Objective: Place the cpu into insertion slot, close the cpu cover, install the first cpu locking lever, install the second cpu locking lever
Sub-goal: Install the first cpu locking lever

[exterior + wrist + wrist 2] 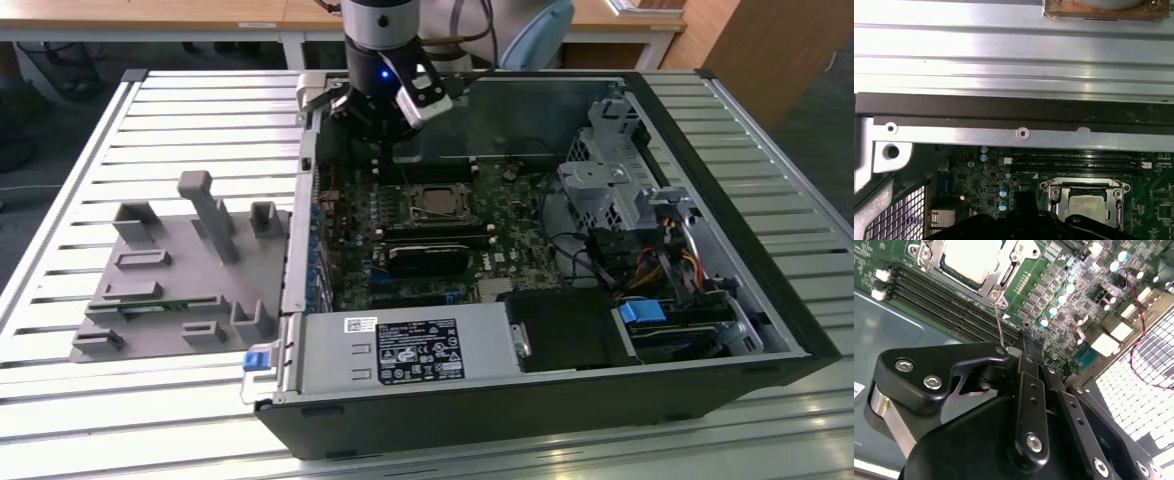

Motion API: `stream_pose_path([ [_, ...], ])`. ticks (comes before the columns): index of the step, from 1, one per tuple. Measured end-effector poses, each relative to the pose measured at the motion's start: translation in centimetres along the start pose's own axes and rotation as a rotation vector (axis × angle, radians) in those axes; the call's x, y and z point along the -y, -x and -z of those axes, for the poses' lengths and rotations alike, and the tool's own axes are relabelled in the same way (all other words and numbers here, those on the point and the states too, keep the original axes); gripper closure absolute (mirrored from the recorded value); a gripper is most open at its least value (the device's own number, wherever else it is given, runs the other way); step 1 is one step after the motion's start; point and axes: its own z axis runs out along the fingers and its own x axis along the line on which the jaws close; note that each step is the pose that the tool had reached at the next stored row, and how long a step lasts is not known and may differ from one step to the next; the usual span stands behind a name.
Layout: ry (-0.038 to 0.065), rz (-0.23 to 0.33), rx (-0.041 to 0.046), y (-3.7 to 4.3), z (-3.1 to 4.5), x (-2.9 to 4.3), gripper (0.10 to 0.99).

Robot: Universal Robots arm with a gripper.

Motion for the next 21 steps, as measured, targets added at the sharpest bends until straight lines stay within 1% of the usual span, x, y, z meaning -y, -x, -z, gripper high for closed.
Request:
stream_pose_path([
  [3, 0.0, 0.0, 0.0001, 0.01, -0.07, -0.2, 0.98],
  [6, 0.0, 0.0, 0.0001, 0.14, -0.1, -0.24, 0.98],
  [10, 0.0, 0.0, 0.0, 0.85, -0.13, -0.26, 0.98],
  [13, 0.0, 0.0, -0.0009, 1.87, -0.16, -0.25, 0.98],
  [17, 0.0, 0.0, -0.0041, 3.65, -0.22, -0.22, 0.98],
  [19, 0.0, 0.0, -0.0072, 4.54, -0.29, -0.24, 0.98],
  [20, 0.0, 0.0, -0.0087, 4.87, -0.34, -0.25, 0.98],
  [21, 0.0, 0.0, -0.009, 4.93, -0.38, -0.25, 0.98],
])
